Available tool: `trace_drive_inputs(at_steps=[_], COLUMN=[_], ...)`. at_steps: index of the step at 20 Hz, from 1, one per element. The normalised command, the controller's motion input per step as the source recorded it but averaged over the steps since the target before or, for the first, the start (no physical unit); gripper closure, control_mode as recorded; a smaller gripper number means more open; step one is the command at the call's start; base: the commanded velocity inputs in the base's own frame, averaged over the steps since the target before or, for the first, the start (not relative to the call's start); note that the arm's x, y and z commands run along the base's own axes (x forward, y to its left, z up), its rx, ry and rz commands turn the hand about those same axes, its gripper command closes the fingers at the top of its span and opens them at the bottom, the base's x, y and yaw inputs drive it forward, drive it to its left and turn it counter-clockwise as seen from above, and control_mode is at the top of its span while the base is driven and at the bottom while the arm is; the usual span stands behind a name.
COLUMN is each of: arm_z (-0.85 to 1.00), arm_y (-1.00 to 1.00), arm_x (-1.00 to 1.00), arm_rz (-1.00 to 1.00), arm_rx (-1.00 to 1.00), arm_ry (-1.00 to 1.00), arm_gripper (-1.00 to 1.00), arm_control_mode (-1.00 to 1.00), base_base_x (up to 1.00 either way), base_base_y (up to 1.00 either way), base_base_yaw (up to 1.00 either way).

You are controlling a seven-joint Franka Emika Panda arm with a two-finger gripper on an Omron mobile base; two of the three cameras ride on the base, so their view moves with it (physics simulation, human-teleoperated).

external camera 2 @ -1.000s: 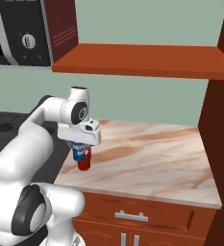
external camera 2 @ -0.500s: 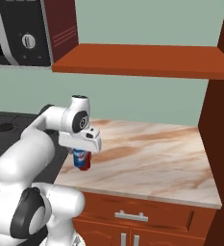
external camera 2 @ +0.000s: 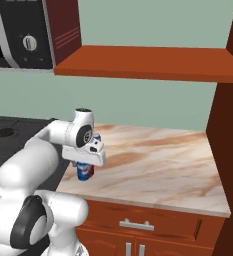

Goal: Four empty soda cans are scattered around the kitchen. Gather all the cans and cluster them next to the stove for recycling.

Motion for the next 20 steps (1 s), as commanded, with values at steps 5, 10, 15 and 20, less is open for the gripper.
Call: trace_drive_inputs(at_steps=[5, 10, 15, 20], arm_z=[-0.31, -0.30, -0.24, -0.20], arm_y=[0.02, 0.04, 0.03, 0.00], arm_x=[0.08, 0.14, 0.11, 0.03], arm_rz=[0.00, 0.00, 0.00, 0.00], arm_rx=[0.00, 0.00, 0.00, 0.00], arm_ry=[0.00, 0.00, 0.00, 0.01], arm_gripper=[1.00, 1.00, 1.00, 1.00], arm_control_mode=[-1.00, -1.00, -1.00, -1.00], base_base_x=[0.00, 0.00, 0.00, 0.00], base_base_y=[0.00, 0.00, 0.00, 0.00], base_base_yaw=[0.00, 0.00, 0.00, 0.00])
